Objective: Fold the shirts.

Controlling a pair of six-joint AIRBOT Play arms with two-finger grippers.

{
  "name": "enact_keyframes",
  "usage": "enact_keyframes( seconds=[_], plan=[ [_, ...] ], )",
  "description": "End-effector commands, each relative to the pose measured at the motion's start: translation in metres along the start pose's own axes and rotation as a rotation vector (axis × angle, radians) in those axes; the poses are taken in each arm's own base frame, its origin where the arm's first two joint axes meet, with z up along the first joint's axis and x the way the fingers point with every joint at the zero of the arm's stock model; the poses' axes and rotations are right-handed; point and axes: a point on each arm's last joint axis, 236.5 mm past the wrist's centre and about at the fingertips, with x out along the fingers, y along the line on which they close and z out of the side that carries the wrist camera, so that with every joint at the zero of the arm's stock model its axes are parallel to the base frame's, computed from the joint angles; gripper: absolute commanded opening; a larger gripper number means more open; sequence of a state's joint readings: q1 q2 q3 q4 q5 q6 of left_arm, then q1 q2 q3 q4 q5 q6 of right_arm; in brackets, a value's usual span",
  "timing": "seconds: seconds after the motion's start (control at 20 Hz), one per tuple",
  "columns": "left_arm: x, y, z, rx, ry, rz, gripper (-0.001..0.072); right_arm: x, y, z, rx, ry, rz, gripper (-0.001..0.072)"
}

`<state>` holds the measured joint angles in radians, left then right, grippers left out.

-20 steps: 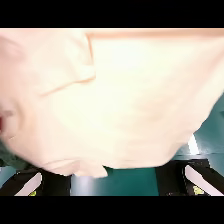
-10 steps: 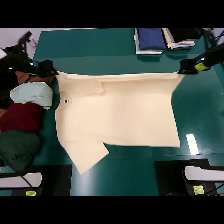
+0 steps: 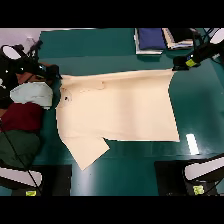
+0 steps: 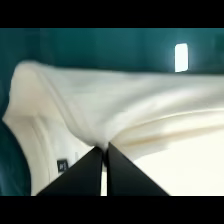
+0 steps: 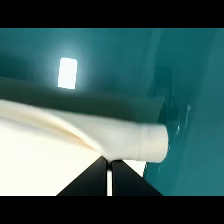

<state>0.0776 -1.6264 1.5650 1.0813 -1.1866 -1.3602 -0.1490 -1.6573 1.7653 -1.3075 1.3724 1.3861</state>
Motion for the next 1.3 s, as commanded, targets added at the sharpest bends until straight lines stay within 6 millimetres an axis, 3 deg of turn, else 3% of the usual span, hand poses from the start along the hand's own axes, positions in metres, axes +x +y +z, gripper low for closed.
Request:
enact_keyframes(
  seconds=[0.0,0.2,0.35,0.4,0.45,0.5,0.6,0.65,0.7,0.85,0.95,1.1,1.25],
  plan=[
    [0.02,0.015,-0.046,-0.021,0.15,0.023,0.0022,0.018,-0.003,-0.03,0.024,0.057,0.0,0.0014],
    [0.055,0.014,-0.089,-0.037,0.232,0.023,0.0023,0.044,-0.005,-0.07,0.061,0.12,0.005,0.0015],
    [0.063,0.009,-0.099,-0.031,0.251,0.02,0.0025,0.048,-0.003,-0.086,0.075,0.123,0.008,0.0016],
    [0.061,0.008,-0.098,-0.04,0.246,0.019,0.0139,0.046,-0.003,-0.086,0.075,0.114,0.007,0.0036],
    [0.058,0.008,-0.095,-0.056,0.236,0.023,0.0466,0.041,-0.002,-0.084,0.071,0.099,0.004,0.0243],
    [0.053,0.009,-0.092,-0.095,0.23,0.03,0.0521,0.034,-0.002,-0.078,0.068,0.077,0.001,0.0366],
    [0.029,0.008,-0.079,-0.128,0.169,0.043,0.0515,0.01,-0.003,-0.074,0.066,0.043,-0.005,0.0366],
    [0.012,0.008,-0.076,-0.097,0.141,0.071,0.0471,0.0,-0.005,-0.082,0.057,0.053,-0.004,0.0366],
    [-0.005,0.012,-0.078,-0.059,0.126,0.116,0.0471,-0.008,-0.009,-0.098,0.058,0.083,-0.002,0.0366],
    [-0.044,0.02,-0.118,-0.002,0.137,0.214,0.0471,-0.019,-0.03,-0.184,0.162,0.234,0.017,0.0368],
    [-0.05,0.014,-0.156,-0.016,0.166,0.201,0.0472,-0.014,-0.041,-0.24,0.266,0.301,0.031,0.0525],
    [-0.047,0.004,-0.201,-0.054,0.202,0.15,0.0472,0.002,-0.043,-0.312,0.437,0.403,0.067,0.0527],
    [-0.041,0.004,-0.223,-0.074,0.244,0.14,0.0472,0.018,-0.032,-0.351,0.485,0.477,0.104,0.0507]
  ],
)
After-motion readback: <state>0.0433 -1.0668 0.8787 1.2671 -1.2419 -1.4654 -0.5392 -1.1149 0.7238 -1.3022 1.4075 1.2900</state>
